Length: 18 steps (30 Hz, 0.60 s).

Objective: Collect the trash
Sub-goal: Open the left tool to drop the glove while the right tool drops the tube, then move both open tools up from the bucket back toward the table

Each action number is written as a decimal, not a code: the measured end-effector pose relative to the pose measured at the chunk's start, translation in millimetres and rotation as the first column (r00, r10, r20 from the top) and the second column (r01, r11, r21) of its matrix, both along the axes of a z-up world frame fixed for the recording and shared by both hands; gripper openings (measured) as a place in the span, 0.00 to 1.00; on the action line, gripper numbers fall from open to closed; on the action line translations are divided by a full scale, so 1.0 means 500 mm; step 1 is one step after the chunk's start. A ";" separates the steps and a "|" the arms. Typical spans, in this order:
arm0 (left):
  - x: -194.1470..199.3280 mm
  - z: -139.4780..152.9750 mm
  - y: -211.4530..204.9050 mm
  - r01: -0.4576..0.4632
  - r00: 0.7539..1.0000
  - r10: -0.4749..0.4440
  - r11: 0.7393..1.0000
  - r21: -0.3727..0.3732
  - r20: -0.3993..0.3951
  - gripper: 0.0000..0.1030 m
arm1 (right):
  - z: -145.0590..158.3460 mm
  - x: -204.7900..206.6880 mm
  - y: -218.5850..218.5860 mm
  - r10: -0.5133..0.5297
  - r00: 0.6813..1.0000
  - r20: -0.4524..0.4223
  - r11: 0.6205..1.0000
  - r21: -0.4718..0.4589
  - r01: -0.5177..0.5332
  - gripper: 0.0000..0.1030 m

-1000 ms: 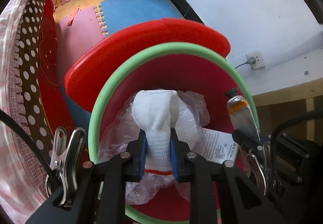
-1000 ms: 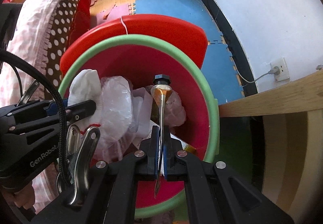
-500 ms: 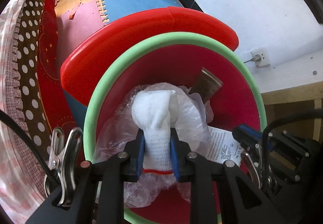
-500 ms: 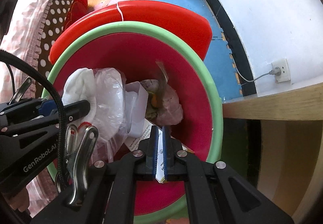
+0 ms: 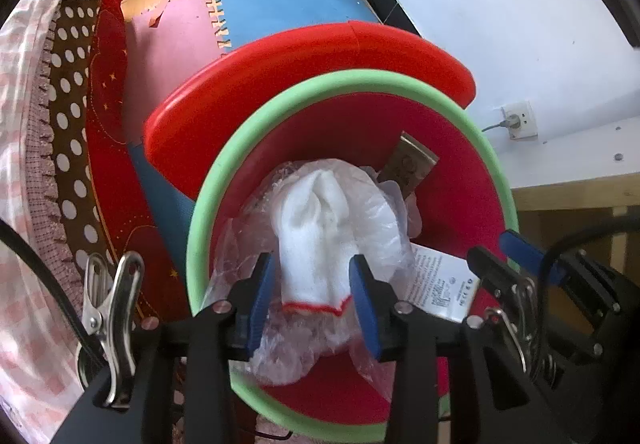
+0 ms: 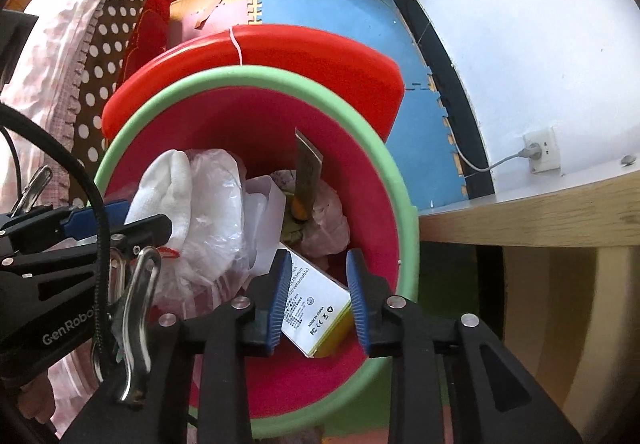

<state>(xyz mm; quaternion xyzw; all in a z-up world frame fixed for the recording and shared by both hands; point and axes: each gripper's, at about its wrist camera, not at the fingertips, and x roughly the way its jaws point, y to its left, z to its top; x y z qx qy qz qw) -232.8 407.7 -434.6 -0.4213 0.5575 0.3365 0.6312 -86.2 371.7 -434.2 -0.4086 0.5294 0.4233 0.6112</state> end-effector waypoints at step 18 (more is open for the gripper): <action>-0.051 0.161 -0.011 -0.029 0.999 0.027 0.998 0.061 0.035 0.41 | 0.131 -0.048 -0.016 0.035 0.999 0.013 0.998 0.055 -0.036 0.30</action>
